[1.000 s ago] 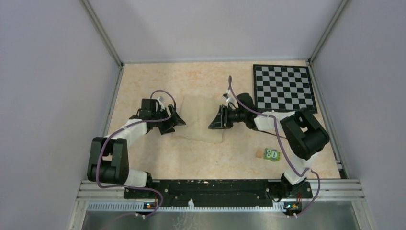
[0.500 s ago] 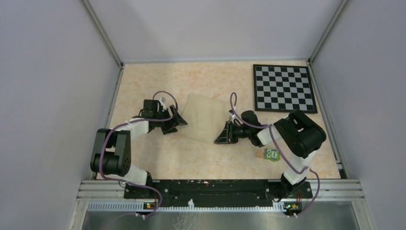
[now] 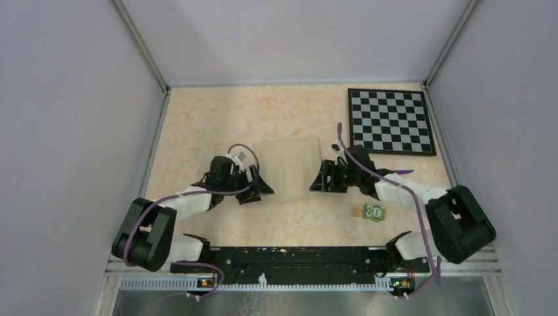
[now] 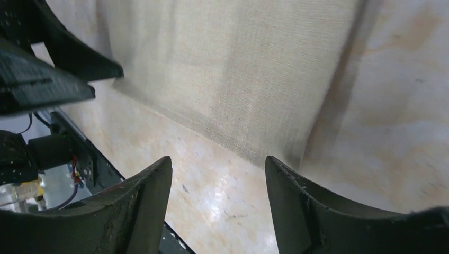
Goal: Fold the napkin into a case and place the utensils inside
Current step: Flatten out the square-folded napkin at the center of the board, then pick up the top corner of the square-folded napkin from the center of the board.
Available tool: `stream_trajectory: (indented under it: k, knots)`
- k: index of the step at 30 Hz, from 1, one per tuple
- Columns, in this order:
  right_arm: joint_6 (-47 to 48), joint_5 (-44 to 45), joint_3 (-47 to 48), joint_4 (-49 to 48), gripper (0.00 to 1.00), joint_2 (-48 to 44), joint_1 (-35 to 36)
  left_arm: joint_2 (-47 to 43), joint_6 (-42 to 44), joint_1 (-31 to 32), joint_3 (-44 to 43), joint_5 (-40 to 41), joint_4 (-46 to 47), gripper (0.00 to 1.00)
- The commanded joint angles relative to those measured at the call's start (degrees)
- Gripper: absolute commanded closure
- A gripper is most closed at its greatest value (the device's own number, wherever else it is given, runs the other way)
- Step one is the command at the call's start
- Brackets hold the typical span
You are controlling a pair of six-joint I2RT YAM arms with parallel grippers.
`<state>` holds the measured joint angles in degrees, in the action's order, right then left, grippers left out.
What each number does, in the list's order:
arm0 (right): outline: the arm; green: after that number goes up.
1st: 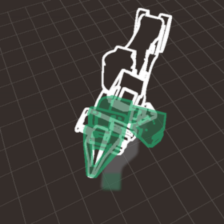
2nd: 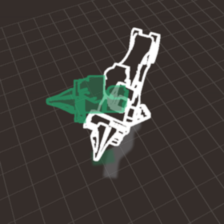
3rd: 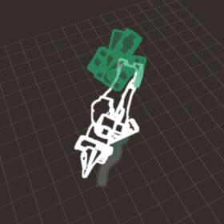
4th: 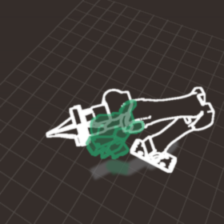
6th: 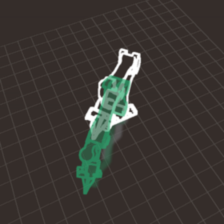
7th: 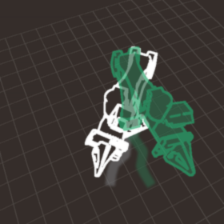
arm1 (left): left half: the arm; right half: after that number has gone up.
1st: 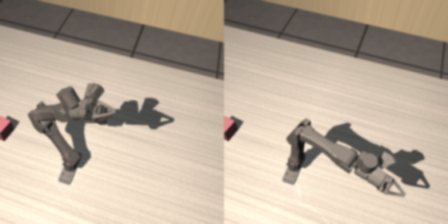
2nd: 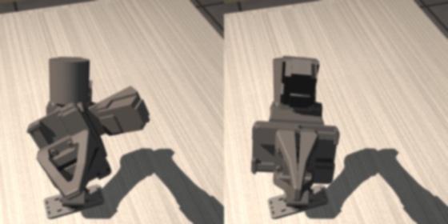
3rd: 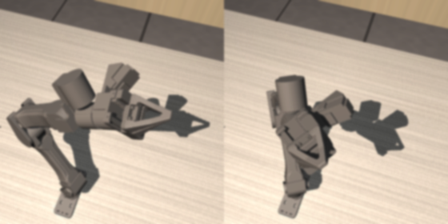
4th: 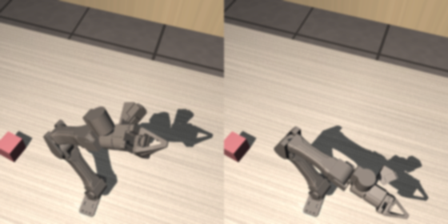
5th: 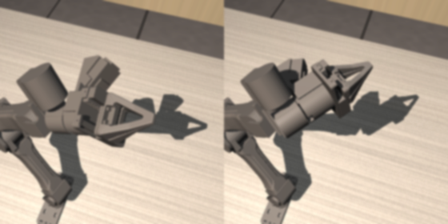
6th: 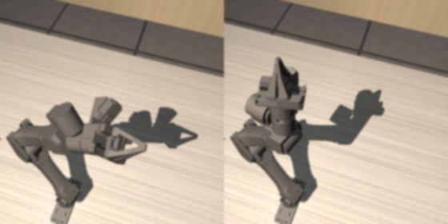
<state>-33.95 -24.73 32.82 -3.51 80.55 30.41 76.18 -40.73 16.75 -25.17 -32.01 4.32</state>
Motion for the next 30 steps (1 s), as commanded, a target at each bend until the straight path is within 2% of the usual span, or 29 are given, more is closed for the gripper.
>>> stream_trajectory:
  k: [1,4,6,9,12,17,21,26,30]
  knots:
    - [5.7,4.4,2.1,18.3,0.35,-7.6,-6.3,-0.3,-7.1,7.7,5.9,2.7,-4.8,0.18]
    - [6.0,1.4,1.0,19.3,0.38,-9.3,-11.5,-3.0,-8.7,11.5,5.6,2.8,-5.2,0.18]
    - [6.9,0.4,1.5,19.4,0.4,-8.1,-12.2,-5.1,-7.8,11.7,4.3,3.8,-8.4,0.17]
    - [7.4,-2.0,2.5,18.2,0.55,-4.9,-12.3,-7.5,-5.1,11.7,0.5,8.2,-15.7,0.16]
    - [7.3,-1.3,2.5,17.1,0.61,-3.6,-12.3,-8.4,-4.0,11.6,-1.0,10.4,-18.5,0.17]
    - [8.3,-3.0,2.6,15.6,0.62,-0.9,-12.3,-8.8,-5.5,11.6,-0.3,8.9,-17.5,0.19]
    - [7.8,-5.4,2.4,14.2,0.68,-0.2,-11.9,-11.8,-6.7,11.6,-0.4,8.9,-18.1,0.17]
    - [7.2,-5.9,2.0,13.2,0.6,-1.9,-9.0,-16.8,-6.9,11.6,-2.0,11.5,-21.6,0.13]
    - [6.2,-5.8,2.0,12.0,0.64,-0.3,-6.9,-18.3,-7.4,11.6,-1.3,14.3,-23.1,0.17]
